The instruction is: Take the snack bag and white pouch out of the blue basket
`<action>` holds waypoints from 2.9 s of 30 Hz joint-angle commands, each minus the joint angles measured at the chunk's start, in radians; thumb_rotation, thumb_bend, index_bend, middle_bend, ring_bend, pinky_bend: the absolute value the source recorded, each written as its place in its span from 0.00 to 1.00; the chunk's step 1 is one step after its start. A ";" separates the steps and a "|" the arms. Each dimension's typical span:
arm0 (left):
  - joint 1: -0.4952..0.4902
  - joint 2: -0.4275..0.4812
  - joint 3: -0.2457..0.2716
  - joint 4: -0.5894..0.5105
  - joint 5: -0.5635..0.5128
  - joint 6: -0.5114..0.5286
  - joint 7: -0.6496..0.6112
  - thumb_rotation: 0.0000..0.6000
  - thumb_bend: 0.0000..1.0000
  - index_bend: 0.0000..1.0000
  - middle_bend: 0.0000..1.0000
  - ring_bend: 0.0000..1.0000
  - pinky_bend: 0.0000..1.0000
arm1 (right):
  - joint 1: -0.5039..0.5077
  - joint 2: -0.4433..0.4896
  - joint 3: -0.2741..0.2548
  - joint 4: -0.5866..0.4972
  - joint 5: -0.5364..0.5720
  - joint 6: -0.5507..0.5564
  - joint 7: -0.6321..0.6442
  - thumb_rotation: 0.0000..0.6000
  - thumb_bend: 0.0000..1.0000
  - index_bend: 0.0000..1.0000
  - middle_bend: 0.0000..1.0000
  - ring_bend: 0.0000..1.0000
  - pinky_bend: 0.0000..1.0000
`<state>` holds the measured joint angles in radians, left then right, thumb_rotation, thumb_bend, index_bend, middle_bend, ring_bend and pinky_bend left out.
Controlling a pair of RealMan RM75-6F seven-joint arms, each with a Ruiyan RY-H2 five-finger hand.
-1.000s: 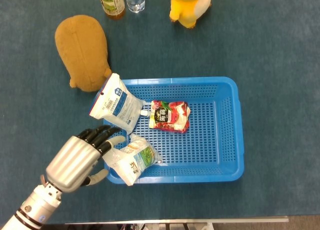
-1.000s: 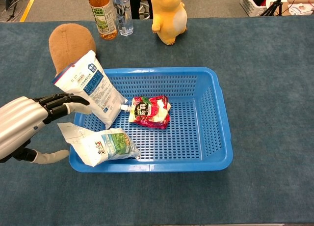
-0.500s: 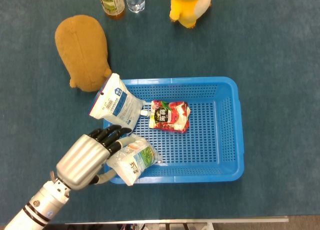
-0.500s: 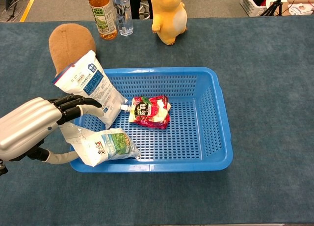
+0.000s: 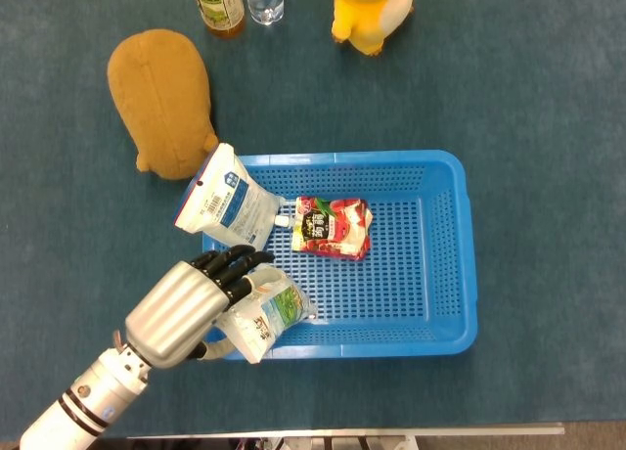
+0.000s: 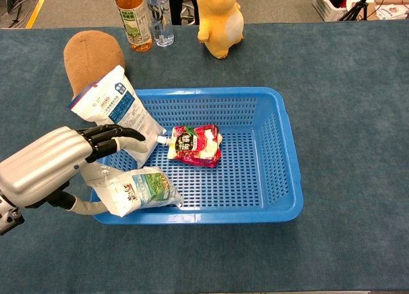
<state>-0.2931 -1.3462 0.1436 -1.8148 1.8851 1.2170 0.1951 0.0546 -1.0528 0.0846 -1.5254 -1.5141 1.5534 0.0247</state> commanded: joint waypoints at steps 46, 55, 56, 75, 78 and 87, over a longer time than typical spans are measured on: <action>-0.084 -0.116 -0.025 0.146 -0.019 0.040 -0.087 1.00 0.42 0.33 0.32 0.20 0.35 | -0.020 -0.022 -0.003 0.028 0.007 0.003 0.037 1.00 0.08 0.25 0.32 0.28 0.46; -0.075 -0.135 -0.023 0.167 -0.008 0.075 -0.065 1.00 0.44 0.49 0.49 0.29 0.40 | -0.021 -0.026 -0.003 0.033 0.007 0.001 0.041 1.00 0.08 0.25 0.32 0.28 0.46; -0.074 -0.138 -0.022 0.170 -0.006 0.080 -0.063 1.00 0.44 0.51 0.51 0.30 0.41 | -0.021 -0.027 -0.003 0.033 0.007 0.001 0.041 1.00 0.08 0.25 0.32 0.28 0.46; -0.006 -0.008 -0.027 0.028 0.026 0.207 0.144 1.00 0.47 0.80 0.84 0.50 0.53 | -0.022 -0.028 0.002 0.037 0.006 0.007 0.047 1.00 0.08 0.25 0.32 0.28 0.46; 0.009 0.044 -0.042 -0.017 0.032 0.234 0.211 1.00 0.47 0.80 0.85 0.50 0.54 | -0.023 -0.029 0.002 0.037 0.007 0.008 0.046 1.00 0.08 0.25 0.32 0.28 0.46; 0.090 0.212 -0.087 -0.216 -0.171 0.217 0.534 1.00 0.47 0.81 0.85 0.50 0.54 | -0.016 -0.029 0.004 0.026 0.002 0.001 0.030 1.00 0.08 0.25 0.32 0.28 0.46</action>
<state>-0.2375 -1.1924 0.0743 -1.9669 1.7933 1.4424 0.6447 0.0384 -1.0820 0.0883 -1.4987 -1.5113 1.5555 0.0559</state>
